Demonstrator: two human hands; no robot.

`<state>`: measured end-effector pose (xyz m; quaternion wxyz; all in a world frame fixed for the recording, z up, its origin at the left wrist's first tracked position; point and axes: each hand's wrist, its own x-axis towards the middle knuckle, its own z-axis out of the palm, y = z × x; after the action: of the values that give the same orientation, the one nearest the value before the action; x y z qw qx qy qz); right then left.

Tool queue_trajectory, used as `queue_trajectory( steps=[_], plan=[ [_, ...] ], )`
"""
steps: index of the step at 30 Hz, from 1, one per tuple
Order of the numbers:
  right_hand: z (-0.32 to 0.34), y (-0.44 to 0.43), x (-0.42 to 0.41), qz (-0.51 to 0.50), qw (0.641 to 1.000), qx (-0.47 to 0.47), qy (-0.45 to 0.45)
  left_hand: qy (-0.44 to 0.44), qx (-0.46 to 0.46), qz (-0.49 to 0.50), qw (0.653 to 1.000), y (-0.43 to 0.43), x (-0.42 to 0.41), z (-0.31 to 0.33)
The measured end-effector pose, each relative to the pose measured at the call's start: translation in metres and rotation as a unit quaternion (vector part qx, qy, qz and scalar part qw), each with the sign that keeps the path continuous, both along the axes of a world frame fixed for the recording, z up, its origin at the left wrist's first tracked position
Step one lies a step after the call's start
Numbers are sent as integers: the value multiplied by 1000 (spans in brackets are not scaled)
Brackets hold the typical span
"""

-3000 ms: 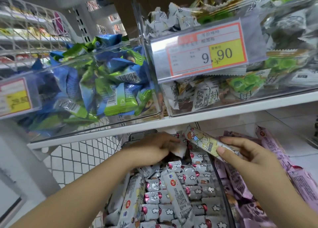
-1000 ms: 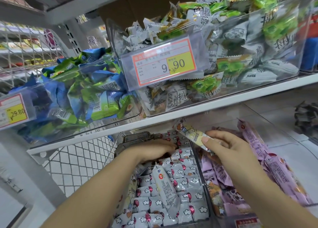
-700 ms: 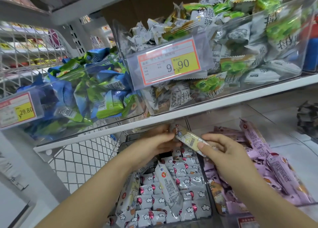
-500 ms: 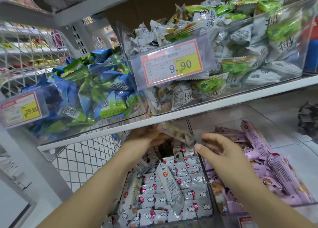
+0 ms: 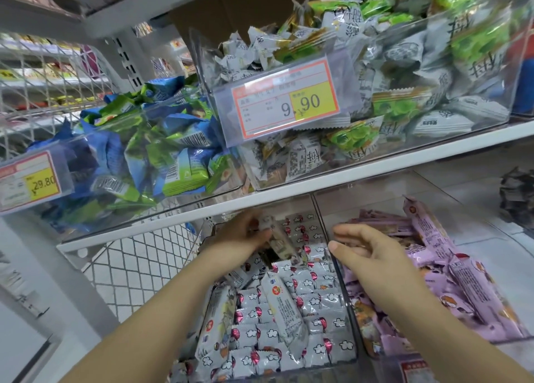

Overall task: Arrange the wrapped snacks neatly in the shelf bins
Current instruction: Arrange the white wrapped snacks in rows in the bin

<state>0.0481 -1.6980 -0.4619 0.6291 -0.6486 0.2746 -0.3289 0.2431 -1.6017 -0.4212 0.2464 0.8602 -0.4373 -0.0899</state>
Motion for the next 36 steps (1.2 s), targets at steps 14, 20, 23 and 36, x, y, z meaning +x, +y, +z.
queue_trajectory(
  steps=[14,20,23,36],
  plan=[
    [-1,0,-1,2,1000,-15,3,160,77,-21,984,-34,1,-19],
    [-2,1,1,6,1000,-24,9,126,141,-14,982,-40,0,-23],
    [-2,1,1,6,1000,-12,4,134,157,-37,978,-36,2,-21],
    [-5,-1,5,12,1000,-8,6,136,128,-28,982,-43,12,-37]
  ],
)
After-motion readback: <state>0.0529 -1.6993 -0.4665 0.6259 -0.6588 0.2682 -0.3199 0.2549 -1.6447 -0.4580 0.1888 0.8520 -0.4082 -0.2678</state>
